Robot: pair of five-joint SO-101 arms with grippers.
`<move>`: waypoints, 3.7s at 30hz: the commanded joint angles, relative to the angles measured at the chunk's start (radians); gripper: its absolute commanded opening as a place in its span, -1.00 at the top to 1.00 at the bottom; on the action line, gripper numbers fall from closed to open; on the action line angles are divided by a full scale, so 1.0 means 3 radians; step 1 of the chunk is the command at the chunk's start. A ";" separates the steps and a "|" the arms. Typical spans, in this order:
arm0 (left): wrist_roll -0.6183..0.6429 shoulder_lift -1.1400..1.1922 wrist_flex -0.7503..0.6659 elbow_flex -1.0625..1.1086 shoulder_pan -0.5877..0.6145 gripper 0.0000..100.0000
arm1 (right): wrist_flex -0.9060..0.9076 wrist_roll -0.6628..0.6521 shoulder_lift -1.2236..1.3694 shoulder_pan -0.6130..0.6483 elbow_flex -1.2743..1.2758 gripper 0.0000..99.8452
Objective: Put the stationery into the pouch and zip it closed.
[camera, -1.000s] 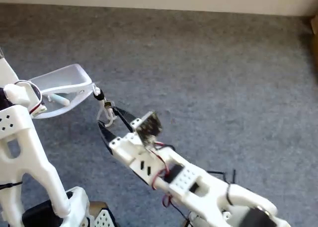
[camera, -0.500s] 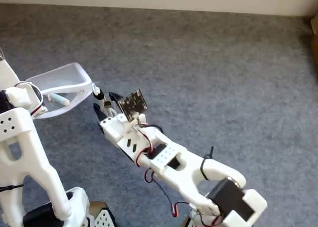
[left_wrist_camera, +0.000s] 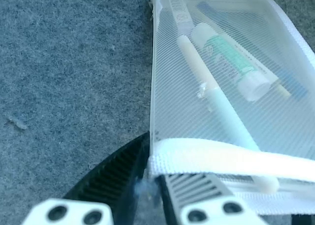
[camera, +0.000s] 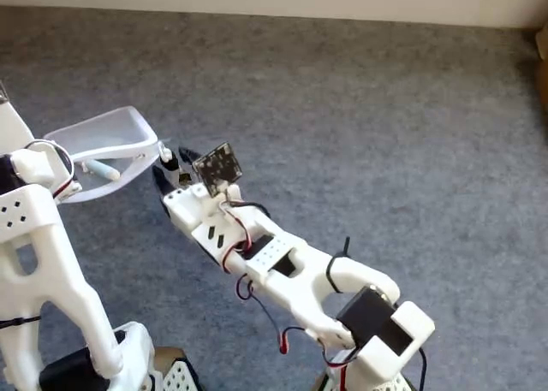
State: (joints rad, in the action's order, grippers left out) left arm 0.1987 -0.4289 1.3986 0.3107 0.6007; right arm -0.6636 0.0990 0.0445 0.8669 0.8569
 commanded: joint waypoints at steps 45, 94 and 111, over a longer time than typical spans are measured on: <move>0.0036 0.0013 -0.0051 -0.0069 0.0043 0.99 | 0.1844 -0.0471 -0.1828 -0.0074 0.0555 0.99; -0.0644 0.0059 -0.0245 -0.0954 -0.2826 0.59 | 0.4161 -0.0476 -0.3634 0.0100 0.1077 0.99; -0.0869 0.0120 -0.0138 -0.1092 -0.2943 0.49 | 0.4161 -0.0491 -0.3634 0.0033 0.1077 0.99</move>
State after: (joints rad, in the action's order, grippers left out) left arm -0.0529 -0.3030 1.3510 0.0391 -0.2770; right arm 0.5823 -0.0361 -1.0203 0.8930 1.1853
